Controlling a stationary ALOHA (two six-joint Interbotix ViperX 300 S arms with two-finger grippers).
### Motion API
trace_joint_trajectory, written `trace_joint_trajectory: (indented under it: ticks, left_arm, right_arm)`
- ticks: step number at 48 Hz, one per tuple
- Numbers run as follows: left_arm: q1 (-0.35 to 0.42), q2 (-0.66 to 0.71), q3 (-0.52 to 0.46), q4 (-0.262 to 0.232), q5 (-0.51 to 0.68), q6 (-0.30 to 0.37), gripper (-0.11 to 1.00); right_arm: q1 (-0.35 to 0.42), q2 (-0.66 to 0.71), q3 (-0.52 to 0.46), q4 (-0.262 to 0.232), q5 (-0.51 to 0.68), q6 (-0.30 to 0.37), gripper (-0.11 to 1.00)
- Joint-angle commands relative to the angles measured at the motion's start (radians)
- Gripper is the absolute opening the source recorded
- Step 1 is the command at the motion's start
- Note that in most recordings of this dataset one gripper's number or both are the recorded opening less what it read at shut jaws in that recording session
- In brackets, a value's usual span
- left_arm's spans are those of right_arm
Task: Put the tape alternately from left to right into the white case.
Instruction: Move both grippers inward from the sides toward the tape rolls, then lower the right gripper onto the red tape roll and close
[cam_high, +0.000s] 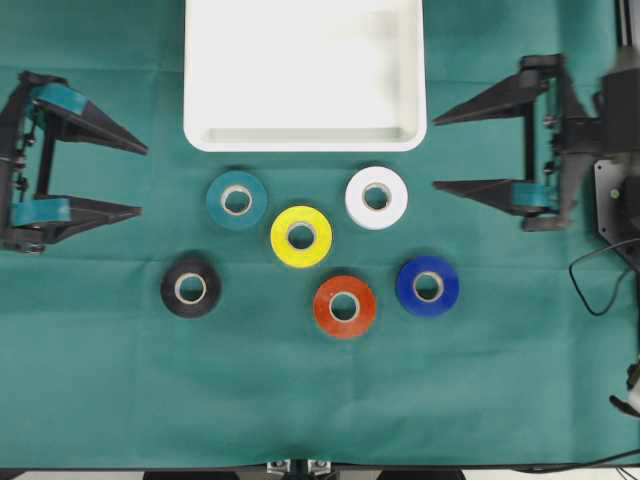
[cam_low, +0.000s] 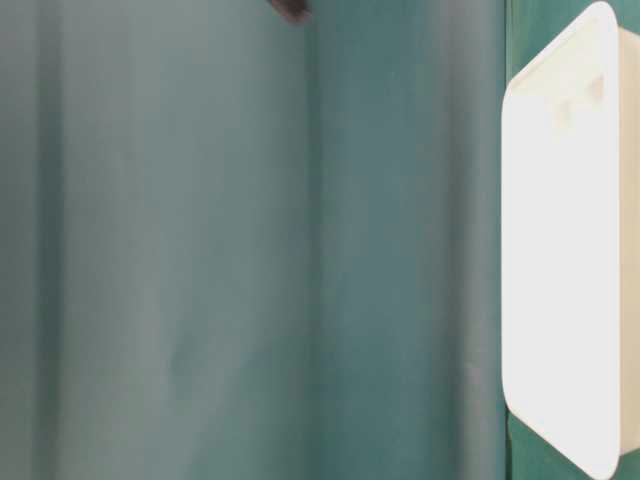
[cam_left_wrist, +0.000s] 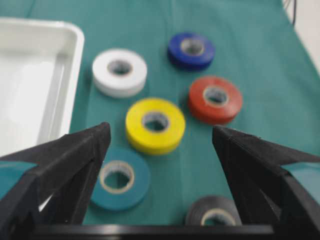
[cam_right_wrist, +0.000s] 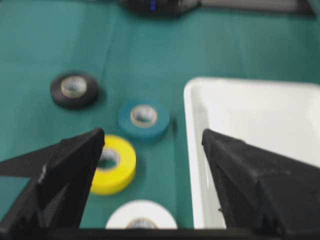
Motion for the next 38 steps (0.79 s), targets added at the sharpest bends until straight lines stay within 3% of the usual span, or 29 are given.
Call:
trace_joint_trajectory:
  ticks: [1,21,38]
  left_arm:
    - [-0.005,0.037,-0.038,-0.003,0.006,0.002,0.58]
    - [-0.032,0.255,-0.129,-0.003,0.026,0.008,0.58]
    - [-0.044,0.359,-0.156,-0.002,0.069,0.006,0.57]
  right_arm:
    - [-0.002,0.046,-0.052,0.000,0.011,0.002,0.87]
    - [0.048,0.284,-0.184,0.000,0.063,-0.002,0.87]
    - [0.072,0.390,-0.238,0.000,0.091,0.000,0.87]
